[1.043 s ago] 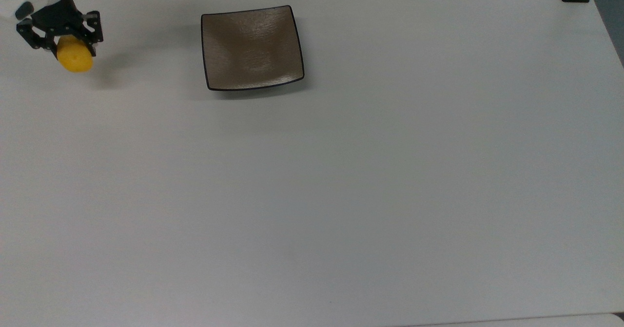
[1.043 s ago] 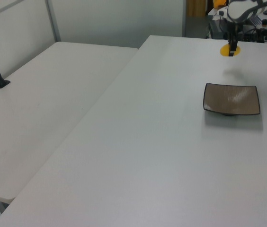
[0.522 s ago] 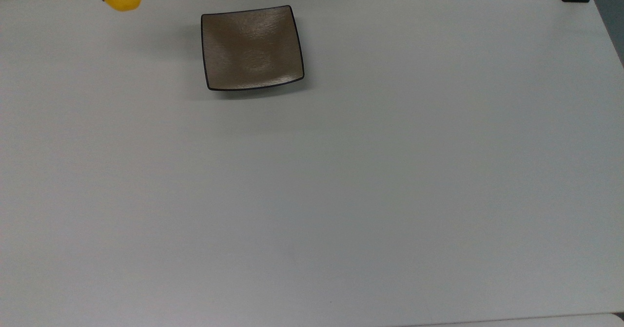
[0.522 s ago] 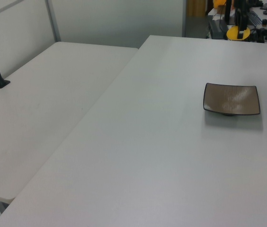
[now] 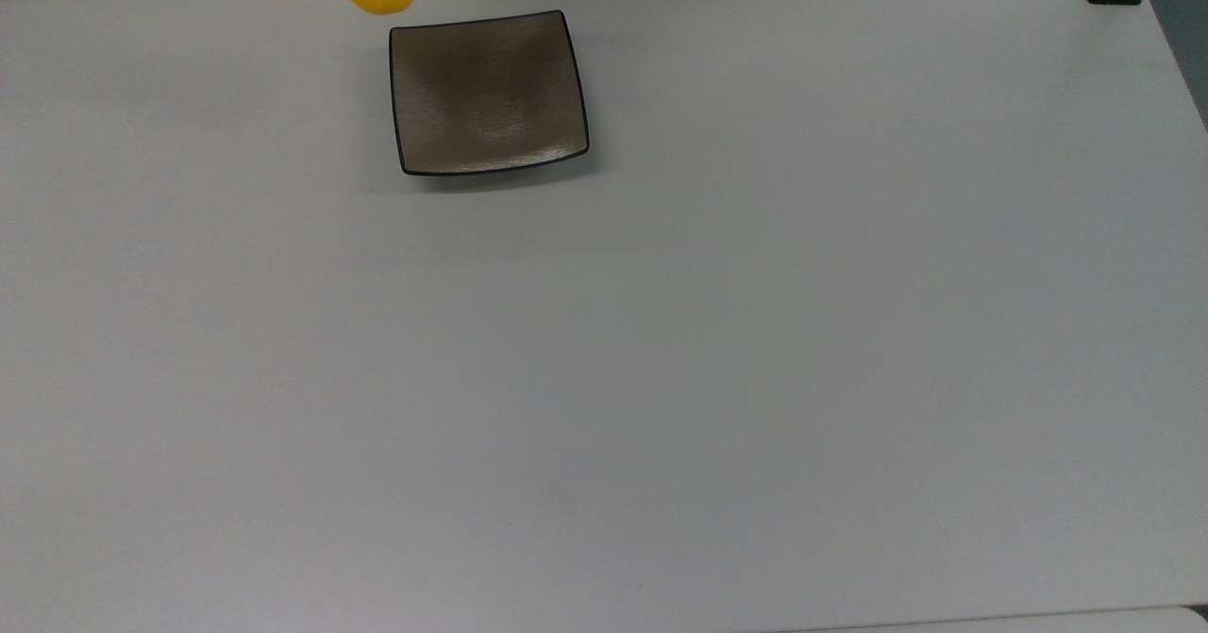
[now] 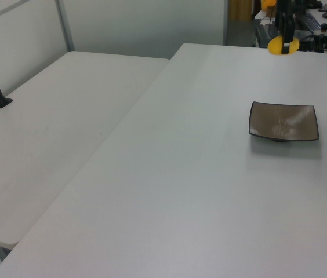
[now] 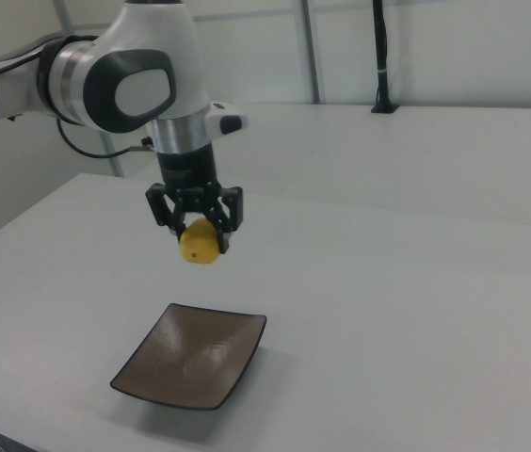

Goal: Put potatoes on a ceramic plate
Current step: 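Lift the potato and carry it over the brown square plate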

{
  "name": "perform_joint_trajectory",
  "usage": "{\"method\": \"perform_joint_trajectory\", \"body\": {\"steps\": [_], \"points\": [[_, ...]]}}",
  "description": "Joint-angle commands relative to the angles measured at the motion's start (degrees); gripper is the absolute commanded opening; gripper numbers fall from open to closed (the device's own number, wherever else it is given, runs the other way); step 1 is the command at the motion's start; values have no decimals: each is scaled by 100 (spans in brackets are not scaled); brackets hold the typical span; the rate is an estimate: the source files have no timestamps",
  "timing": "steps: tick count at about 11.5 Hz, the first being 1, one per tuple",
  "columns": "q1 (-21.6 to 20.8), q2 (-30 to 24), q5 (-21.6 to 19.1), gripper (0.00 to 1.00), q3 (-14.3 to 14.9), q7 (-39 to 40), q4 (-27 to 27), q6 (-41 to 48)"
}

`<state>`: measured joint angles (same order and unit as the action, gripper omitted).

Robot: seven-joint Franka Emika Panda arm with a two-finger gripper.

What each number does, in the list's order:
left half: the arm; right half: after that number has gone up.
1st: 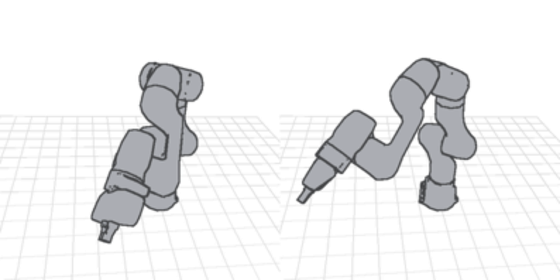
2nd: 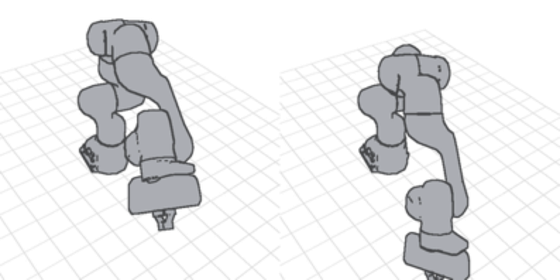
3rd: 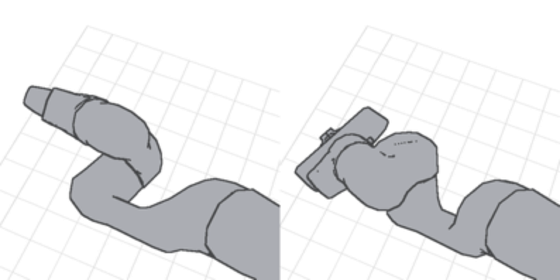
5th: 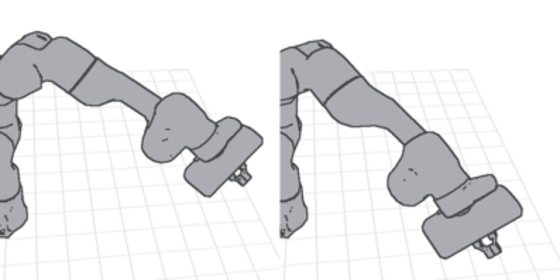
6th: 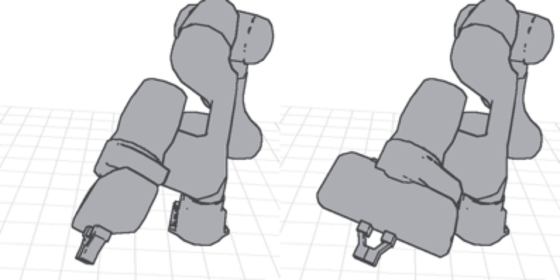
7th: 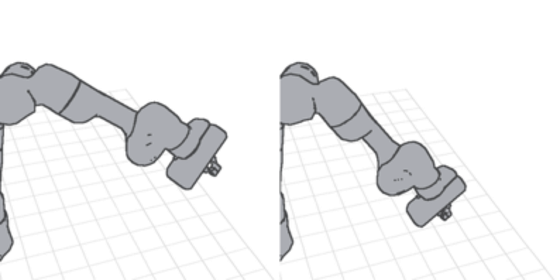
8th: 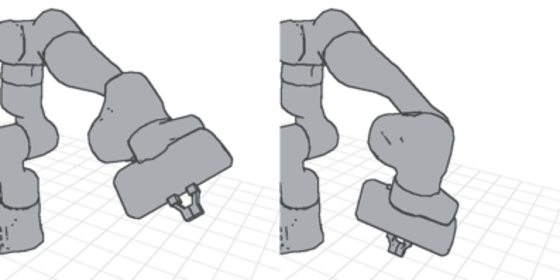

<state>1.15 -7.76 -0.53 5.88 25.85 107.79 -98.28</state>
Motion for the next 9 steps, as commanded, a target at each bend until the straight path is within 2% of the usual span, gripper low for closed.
{"method": "perform_joint_trajectory", "body": {"steps": [1,3,5,9], "points": [[-1,-130,-35,3,-559,-859,409,-33],[-62,-147,-18,3,-728,-1247,768,-348],[-106,-147,17,4,-755,-1677,1260,-875],[-106,-121,61,7,-755,-1732,2139,-1701]]}}
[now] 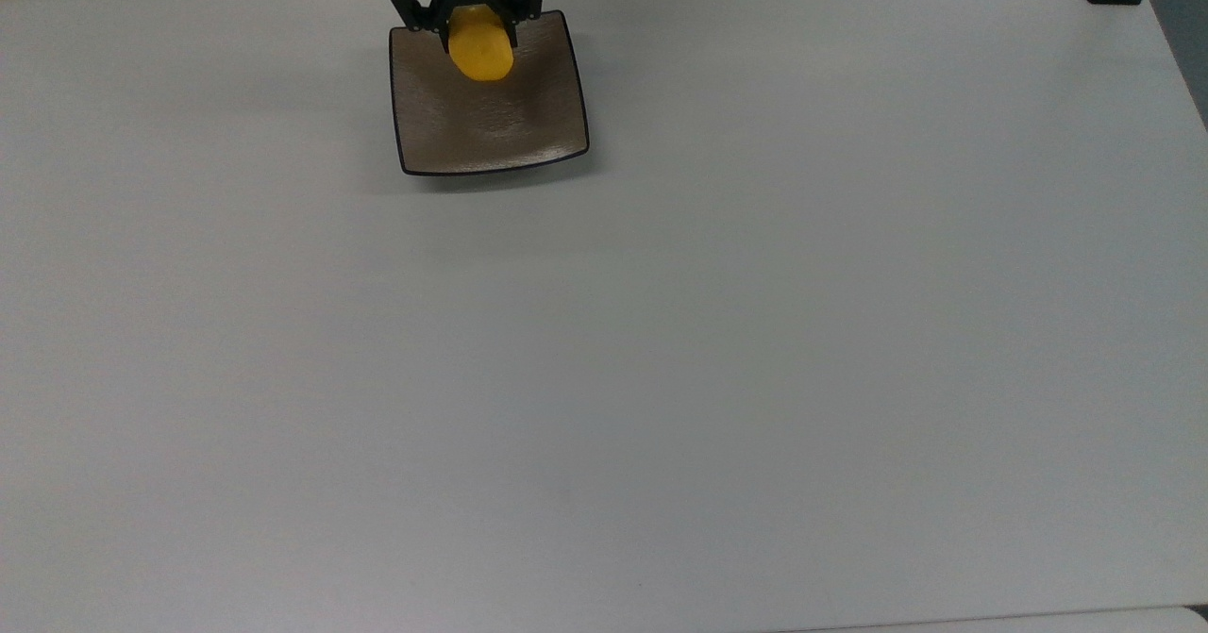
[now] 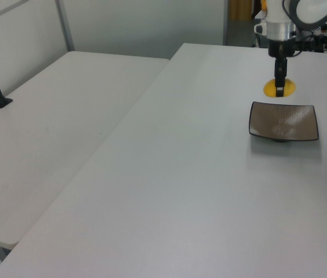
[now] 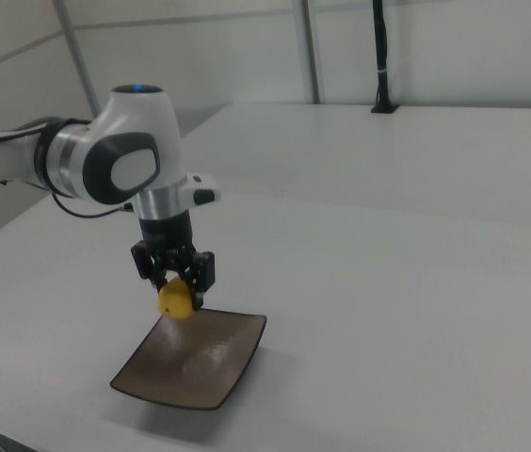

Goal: Put potatoes on a ceramic plate
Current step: 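Lower the potato onto the plate and open the gripper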

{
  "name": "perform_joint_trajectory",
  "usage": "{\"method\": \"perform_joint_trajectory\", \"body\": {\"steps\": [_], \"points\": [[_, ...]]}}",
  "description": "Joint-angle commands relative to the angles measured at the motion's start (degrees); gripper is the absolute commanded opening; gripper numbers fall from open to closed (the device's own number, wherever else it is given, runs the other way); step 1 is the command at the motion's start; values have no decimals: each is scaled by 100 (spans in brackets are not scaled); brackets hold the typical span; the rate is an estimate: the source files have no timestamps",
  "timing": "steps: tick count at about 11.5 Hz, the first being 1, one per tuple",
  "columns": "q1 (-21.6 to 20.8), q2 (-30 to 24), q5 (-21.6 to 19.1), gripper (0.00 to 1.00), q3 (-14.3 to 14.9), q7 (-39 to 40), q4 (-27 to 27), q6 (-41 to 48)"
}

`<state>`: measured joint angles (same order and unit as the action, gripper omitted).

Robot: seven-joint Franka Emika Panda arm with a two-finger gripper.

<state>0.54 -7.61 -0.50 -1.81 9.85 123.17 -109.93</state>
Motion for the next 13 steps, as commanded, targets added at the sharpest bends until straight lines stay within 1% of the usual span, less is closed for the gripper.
{"method": "perform_joint_trajectory", "body": {"steps": [1,4,7,8,9,11,12,13], "points": [[-63,-118,67,9,14,-133,768,-729],[-63,-91,76,11,14,-133,1208,-1353],[-63,67,120,15,14,-133,1481,-1864],[-63,76,268,21,14,-133,1595,-1996],[-46,93,322,30,14,-133,1622,-2032],[-46,129,322,75,14,-133,1623,-2032],[-46,120,322,100,14,-133,1614,-2024],[-46,111,322,100,14,-142,1588,-2006]]}}
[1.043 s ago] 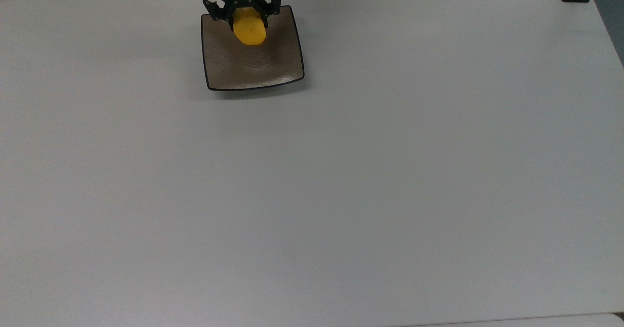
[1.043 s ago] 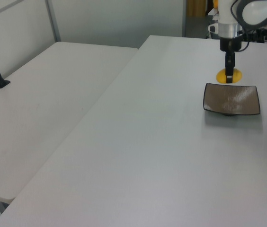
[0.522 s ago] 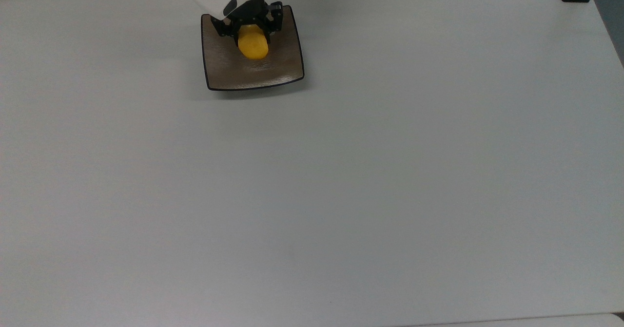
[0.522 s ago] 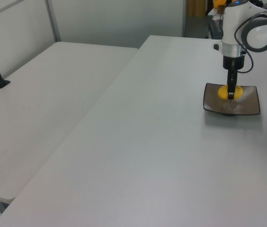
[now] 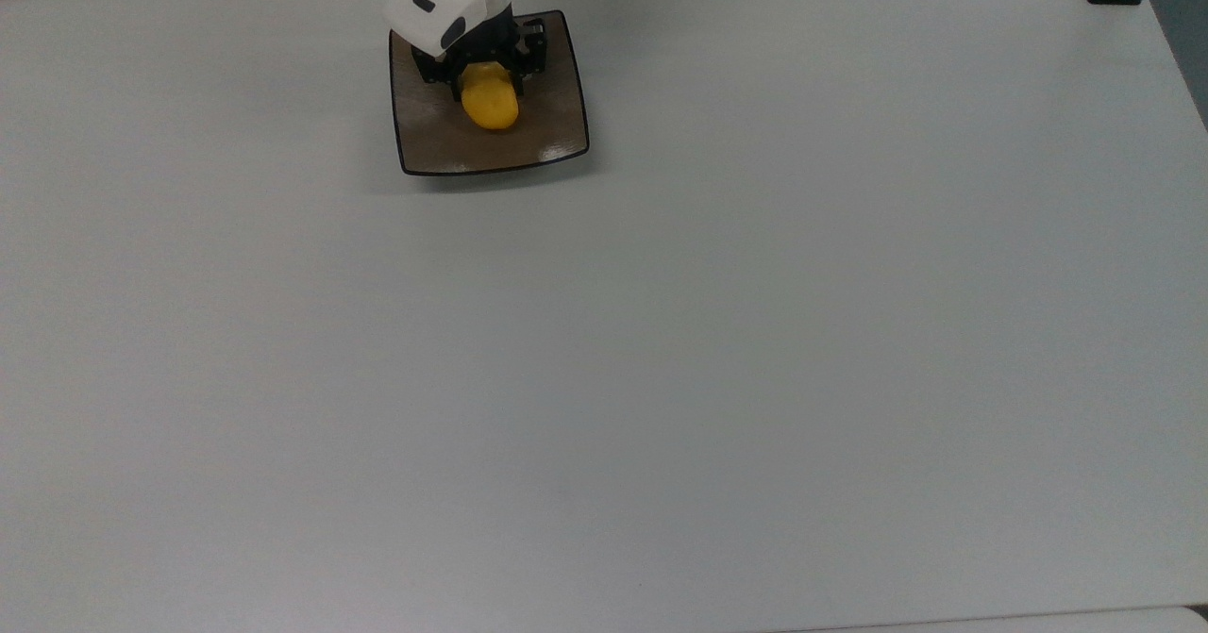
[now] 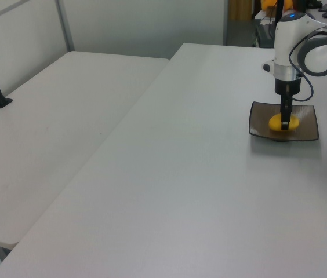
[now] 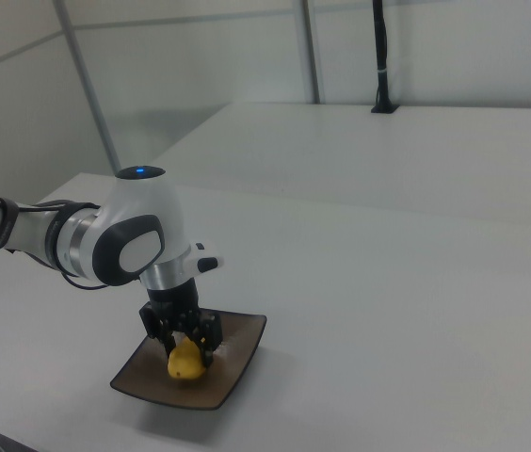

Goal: Put potatoes on a ceramic plate

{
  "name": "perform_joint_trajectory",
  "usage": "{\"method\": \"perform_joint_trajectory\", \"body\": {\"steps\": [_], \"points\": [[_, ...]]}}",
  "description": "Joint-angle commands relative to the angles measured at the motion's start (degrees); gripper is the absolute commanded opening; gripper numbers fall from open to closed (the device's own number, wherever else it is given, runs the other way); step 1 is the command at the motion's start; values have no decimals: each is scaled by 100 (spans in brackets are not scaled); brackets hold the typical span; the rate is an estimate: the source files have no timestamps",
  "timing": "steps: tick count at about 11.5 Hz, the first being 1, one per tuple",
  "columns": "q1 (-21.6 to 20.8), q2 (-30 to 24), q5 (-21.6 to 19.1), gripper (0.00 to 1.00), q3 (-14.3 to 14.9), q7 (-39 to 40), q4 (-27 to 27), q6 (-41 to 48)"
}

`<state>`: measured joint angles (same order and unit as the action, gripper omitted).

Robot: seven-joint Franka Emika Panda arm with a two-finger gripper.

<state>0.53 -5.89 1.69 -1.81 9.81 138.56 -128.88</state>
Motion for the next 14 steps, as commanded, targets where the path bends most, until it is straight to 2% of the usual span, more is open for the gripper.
{"method": "perform_joint_trajectory", "body": {"steps": [1,2,3,6,8,9,12,14], "points": [[-44,-97,104,100,14,-138,14,-76],[-71,-123,112,100,-3,-146,-161,-23],[-71,-132,113,100,-117,-277,-572,325],[-80,-106,104,100,-293,-751,-2004,1494],[-71,-44,16,100,-364,-788,-3137,2573],[-71,-53,-19,100,-373,-779,-3534,2857],[-185,-62,-185,100,-390,-1112,-4388,3753],[-229,-71,-353,100,-390,-1253,-4688,4229]]}}
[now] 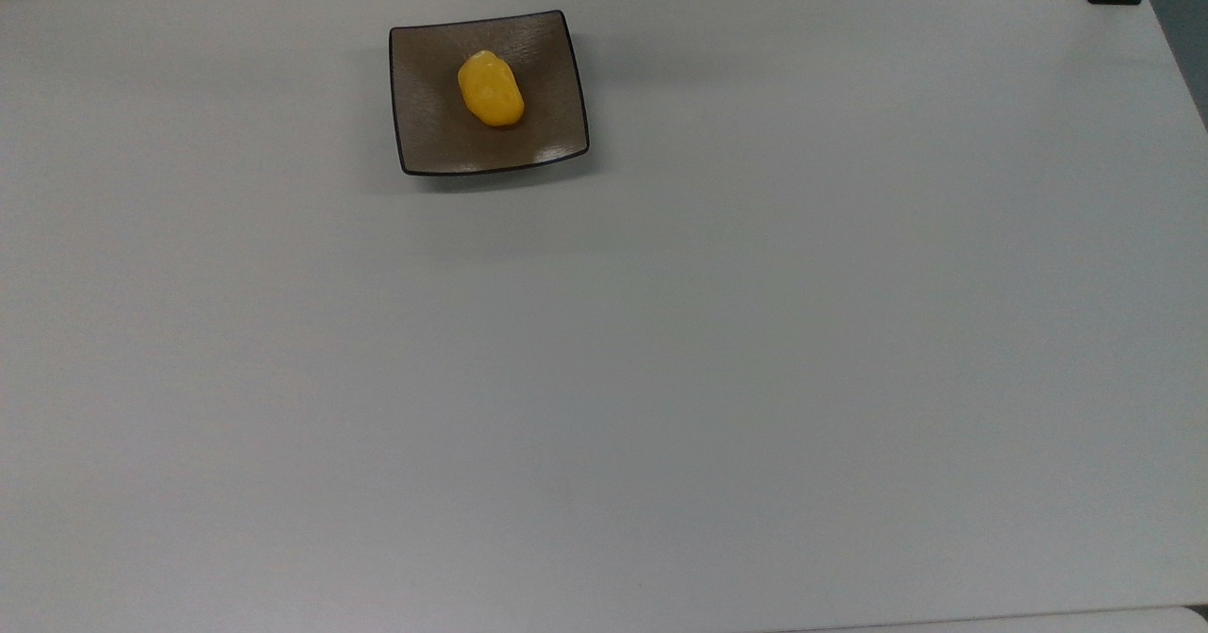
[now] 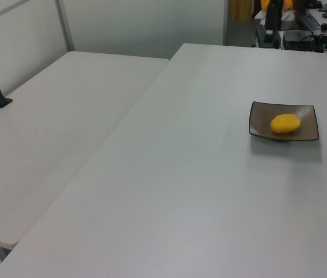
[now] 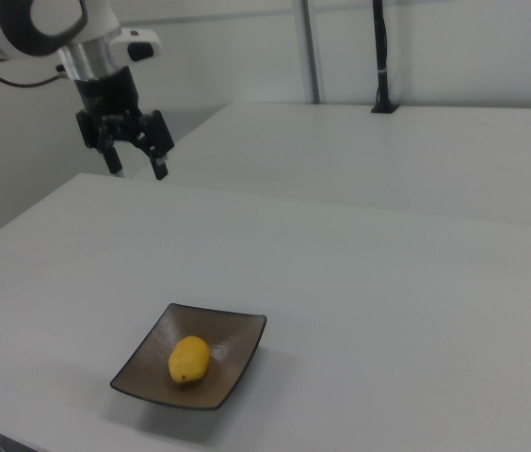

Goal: Put potatoes on a ceramic plate

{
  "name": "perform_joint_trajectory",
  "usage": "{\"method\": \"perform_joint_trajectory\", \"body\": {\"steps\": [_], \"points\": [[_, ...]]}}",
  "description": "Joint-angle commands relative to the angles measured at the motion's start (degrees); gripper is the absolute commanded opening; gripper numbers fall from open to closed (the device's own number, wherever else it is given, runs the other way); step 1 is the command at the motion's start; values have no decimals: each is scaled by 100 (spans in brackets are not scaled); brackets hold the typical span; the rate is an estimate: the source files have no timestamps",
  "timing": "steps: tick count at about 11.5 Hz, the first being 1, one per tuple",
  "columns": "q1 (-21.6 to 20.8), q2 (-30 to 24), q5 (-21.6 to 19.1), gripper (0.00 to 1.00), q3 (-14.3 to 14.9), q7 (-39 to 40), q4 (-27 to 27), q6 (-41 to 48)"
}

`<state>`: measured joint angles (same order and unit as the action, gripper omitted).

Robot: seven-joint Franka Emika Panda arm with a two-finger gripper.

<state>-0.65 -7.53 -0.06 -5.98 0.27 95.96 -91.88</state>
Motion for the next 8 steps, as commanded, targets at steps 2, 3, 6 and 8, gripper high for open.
{"method": "perform_joint_trajectory", "body": {"steps": [2,3,6,8], "points": [[-163,129,-283,100,35,-492,-403,443],[-198,190,-336,100,96,-414,-402,286],[-548,375,-328,100,428,-125,-280,-557],[-1014,436,-363,100,1000,332,-279,-612]]}}
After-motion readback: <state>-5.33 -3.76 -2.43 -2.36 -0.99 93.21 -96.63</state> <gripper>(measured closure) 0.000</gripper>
